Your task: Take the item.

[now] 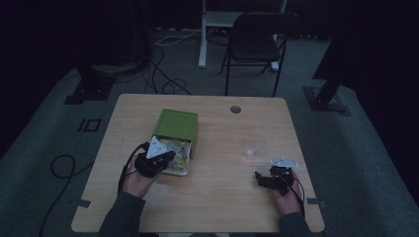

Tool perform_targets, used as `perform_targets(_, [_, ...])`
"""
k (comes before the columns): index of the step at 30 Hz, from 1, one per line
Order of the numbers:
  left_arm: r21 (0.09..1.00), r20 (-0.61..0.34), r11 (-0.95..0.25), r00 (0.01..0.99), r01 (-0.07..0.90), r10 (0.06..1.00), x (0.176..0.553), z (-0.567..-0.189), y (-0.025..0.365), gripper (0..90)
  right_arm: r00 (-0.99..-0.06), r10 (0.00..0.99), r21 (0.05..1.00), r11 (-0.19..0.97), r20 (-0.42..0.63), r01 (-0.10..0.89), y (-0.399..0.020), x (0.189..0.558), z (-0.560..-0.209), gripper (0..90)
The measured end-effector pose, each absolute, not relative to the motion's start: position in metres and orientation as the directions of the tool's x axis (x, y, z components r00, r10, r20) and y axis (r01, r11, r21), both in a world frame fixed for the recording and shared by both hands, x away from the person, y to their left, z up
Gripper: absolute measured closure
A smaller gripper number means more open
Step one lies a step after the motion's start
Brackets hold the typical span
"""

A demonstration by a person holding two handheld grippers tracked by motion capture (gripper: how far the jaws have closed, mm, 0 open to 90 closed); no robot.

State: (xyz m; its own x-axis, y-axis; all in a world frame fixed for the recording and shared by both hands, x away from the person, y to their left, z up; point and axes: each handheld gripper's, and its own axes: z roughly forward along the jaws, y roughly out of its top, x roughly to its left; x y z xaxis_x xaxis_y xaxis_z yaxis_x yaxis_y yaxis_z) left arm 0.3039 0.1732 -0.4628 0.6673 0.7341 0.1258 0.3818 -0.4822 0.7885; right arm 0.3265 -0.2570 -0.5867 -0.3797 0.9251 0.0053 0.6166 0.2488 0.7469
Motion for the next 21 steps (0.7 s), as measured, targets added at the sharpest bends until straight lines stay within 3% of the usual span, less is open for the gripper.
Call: perform_targets(21, [0.795,0.128,-0.500,0.712,0.343,0.691,0.284,-0.438,0.171,87.9,-0.379,0.926,0.747,0.247,0.006,0.618,-0.257,0.326,-0.587,12.7])
